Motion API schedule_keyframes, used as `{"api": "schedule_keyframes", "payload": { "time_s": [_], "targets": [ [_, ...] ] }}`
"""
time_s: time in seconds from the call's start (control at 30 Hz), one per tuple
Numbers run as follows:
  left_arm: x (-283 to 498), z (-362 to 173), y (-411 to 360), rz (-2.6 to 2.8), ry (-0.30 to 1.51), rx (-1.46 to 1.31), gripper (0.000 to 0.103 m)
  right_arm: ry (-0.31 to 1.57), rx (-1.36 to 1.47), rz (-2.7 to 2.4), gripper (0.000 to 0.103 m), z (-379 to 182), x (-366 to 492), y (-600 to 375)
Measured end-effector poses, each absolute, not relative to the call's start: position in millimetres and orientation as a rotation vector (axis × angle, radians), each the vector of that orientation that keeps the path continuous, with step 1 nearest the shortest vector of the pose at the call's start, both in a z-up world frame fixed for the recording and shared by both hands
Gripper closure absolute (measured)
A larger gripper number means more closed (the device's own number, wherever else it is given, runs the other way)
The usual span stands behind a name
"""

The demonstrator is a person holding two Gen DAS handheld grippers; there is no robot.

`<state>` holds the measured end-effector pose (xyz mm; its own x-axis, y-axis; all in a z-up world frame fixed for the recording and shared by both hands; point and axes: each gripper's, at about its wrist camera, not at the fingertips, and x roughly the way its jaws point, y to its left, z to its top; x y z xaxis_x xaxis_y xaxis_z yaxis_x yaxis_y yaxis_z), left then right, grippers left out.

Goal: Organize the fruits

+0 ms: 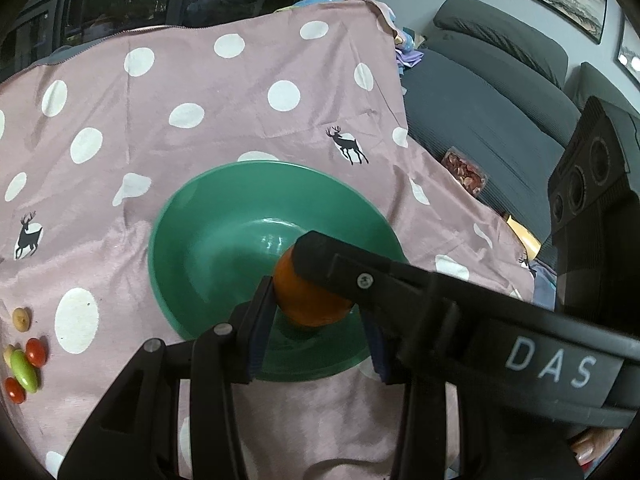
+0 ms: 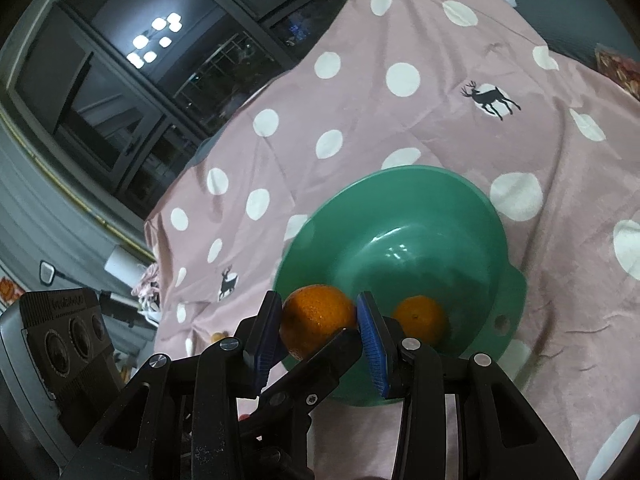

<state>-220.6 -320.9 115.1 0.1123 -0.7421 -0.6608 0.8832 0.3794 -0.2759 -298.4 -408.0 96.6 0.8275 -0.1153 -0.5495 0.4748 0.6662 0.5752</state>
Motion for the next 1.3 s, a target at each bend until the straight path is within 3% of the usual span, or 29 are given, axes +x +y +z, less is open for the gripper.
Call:
{"api": "schedule_keyframes", "payload": {
  "time_s": [1.3],
  "targets": [
    [-213,86,-340,-1.224,0.958,0.187,0.061,0.612,0.814,-0.464,0.061,76,-291,-424]
  ]
}}
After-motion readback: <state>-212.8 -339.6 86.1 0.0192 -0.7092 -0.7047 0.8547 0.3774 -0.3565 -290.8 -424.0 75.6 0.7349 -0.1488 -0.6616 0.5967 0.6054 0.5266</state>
